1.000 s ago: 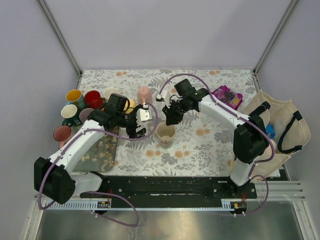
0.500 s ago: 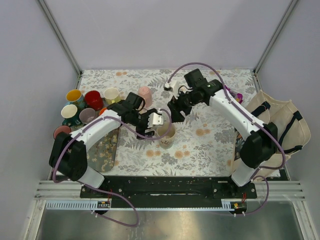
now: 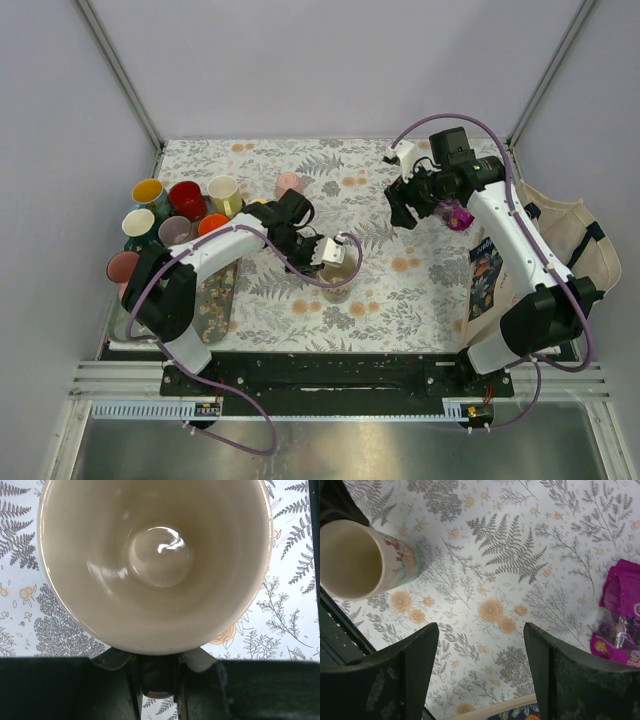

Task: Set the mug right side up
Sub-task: Move the cup to the tray.

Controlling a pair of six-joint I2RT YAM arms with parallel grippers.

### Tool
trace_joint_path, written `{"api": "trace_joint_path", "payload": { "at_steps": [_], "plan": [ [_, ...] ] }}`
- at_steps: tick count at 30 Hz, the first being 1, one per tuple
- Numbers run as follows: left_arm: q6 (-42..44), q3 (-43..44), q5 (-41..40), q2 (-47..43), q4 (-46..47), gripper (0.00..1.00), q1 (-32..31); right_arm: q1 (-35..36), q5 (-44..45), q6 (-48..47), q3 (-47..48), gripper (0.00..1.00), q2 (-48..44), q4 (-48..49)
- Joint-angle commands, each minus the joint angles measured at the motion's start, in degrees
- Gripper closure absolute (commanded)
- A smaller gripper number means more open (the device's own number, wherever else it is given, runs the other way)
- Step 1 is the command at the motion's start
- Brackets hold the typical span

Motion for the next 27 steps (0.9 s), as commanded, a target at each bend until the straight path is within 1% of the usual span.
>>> {"api": "trace_joint_path", "payload": {
  "at_steps": [1, 4, 8, 12, 13, 14, 16, 17, 19, 20, 21, 25, 27],
  "plan": [
    [-1.77, 2.07, -2.10, -4.73, -2.05, 1.00, -0.20, -1.45, 2.78, -2.80, 0.86, 0.23, -1.20, -0.03],
    [-6.69, 0.58, -3.60, -9.73, -1.88, 1.00, 1.64, -2.07, 2.00, -0.53, 0.95, 0.23, 0.21, 1.82],
    [-17.32, -1.88, -4.83, -17.73, -2.22, 1.00, 6.20, -2.07, -1.69, 4.83, 1.56, 0.23, 2.14, 4.98],
    [-25.32, -5.57, -8.07, -27.04, -2.66, 1.00, 9.90, -2.07, -3.63, 8.53, 2.18, 0.23, 3.64, 6.30],
    [-27.34, -6.36, -9.56, -28.71, -3.01, 1.00, 10.52, -2.07, -4.16, 9.40, 2.09, 0.20, 3.64, 6.39],
    [-29.10, -6.98, -11.23, -30.56, -3.19, 1.00, 11.04, -2.07, -4.42, 10.20, 1.91, 0.20, 3.46, 6.48],
    [-31.92, -8.56, -14.66, -33.99, -4.15, 1.00, 14.80, -2.07, -4.08, 10.82, 1.74, 0.20, 2.76, 6.48],
    [-34.02, -9.09, -17.20, -35.66, -4.25, 1.00, 16.74, -2.07, -2.86, 10.91, 1.82, 0.20, 2.41, 6.48],
    [-41.13, -11.02, -24.92, -38.30, -3.72, 1.00, 20.96, -1.98, -0.22, 11.08, 2.26, 0.20, 1.88, 6.92],
    [-42.64, -12.07, -26.79, -39.62, -4.42, 1.00, 22.55, -1.98, 0.84, 11.17, 2.53, 0.20, 1.71, 7.35],
    [-42.31, -12.95, -27.59, -40.85, -5.12, 1.00, 24.04, -2.07, 1.63, 11.17, 2.79, 0.19, 1.70, 7.79],
    [-42.48, -17.70, -31.37, -47.52, -6.27, 1.00, 25.55, -2.07, 2.08, 11.95, 4.63, 0.19, 3.46, 7.97],
    [-42.92, -19.28, -31.64, -49.73, -6.62, 1.00, 27.39, -2.07, 1.73, 13.71, 4.73, 0.19, 4.34, 8.24]
  ]
}}
